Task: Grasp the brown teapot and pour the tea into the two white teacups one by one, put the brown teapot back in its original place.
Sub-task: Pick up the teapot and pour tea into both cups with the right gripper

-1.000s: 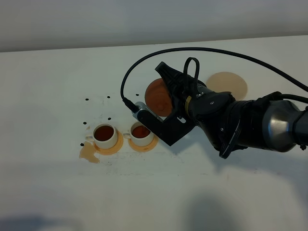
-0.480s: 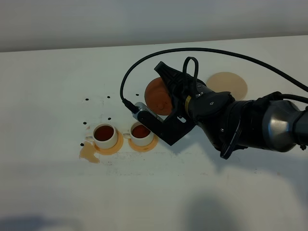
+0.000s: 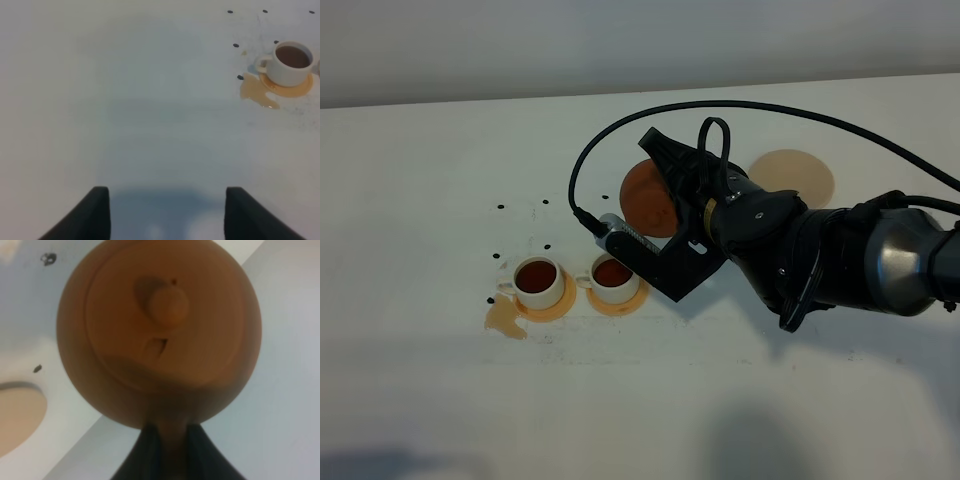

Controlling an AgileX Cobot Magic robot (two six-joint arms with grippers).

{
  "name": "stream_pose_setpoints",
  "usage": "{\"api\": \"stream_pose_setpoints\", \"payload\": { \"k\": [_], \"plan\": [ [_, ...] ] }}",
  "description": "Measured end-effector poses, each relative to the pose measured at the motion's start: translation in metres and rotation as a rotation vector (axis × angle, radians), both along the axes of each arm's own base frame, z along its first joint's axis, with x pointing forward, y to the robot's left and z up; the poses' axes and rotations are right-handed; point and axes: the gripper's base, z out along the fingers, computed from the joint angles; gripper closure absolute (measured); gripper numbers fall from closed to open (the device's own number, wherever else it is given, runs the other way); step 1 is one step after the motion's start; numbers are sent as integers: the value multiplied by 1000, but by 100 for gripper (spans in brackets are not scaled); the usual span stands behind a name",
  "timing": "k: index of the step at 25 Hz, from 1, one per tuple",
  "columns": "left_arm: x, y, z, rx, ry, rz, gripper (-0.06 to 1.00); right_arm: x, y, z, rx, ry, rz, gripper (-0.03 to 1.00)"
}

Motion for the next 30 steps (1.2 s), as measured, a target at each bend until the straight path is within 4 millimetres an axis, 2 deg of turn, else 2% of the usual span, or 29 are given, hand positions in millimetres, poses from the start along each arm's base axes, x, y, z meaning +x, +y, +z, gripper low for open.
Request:
{"api": "stream_pose_setpoints", "payload": {
  "k": [30],
  "plan": [
    [0, 0, 0, 0, 0, 0, 44, -5, 6, 1, -10, -13, 6, 85]
  ]
}}
